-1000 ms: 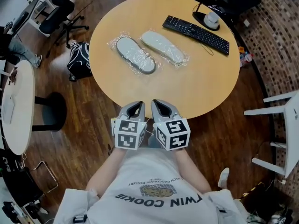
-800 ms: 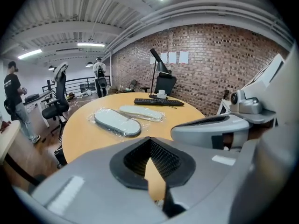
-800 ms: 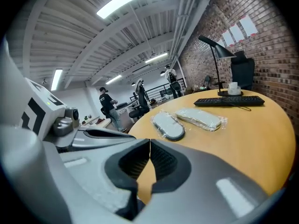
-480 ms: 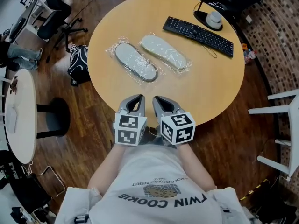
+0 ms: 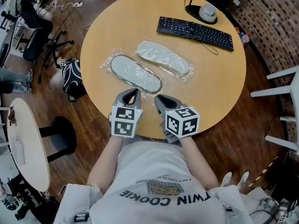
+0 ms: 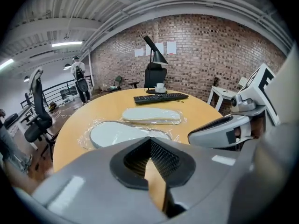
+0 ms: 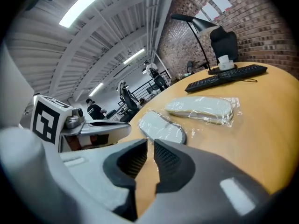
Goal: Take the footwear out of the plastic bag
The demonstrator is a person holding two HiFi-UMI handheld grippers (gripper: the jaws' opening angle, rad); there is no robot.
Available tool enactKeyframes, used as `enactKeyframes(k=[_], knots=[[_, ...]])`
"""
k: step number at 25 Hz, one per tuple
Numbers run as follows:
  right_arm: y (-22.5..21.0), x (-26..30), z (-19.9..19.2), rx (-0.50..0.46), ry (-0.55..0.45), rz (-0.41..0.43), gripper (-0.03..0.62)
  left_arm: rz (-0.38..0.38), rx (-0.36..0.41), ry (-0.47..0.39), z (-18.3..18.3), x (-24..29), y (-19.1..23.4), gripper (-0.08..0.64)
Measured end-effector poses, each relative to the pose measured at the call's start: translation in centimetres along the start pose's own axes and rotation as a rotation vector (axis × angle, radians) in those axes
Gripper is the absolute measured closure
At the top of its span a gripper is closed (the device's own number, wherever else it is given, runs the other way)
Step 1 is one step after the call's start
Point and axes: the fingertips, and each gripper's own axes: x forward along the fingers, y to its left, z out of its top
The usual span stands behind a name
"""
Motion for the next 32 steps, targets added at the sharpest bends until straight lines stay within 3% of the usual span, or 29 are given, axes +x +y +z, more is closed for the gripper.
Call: enactKeyframes(k=[8,18,28,32], knots=[[-3.2,3.3,0.3,0.126,-0.018,-0.193,0.543,-0.041,0.112,0.052,-0.3,4.0,10.1,0.555],[-4.8,4.8,0.3,0.2,-0.027,-0.335,0.495,-0.056,0.185,0.108,-1.4,9.0,20.5,0.555],[-5.3,4.9,-0.5,0.284,-0.045,-0.378,0.491,-0.107,0.31,0.167,-2.9,12.5,21.7,0.555],[-5.4,4.9,-0.4,0.311,-0.049,-0.363,0.491,-0.116,0.31,0.203,-3.7,13.1,21.8,0.555]])
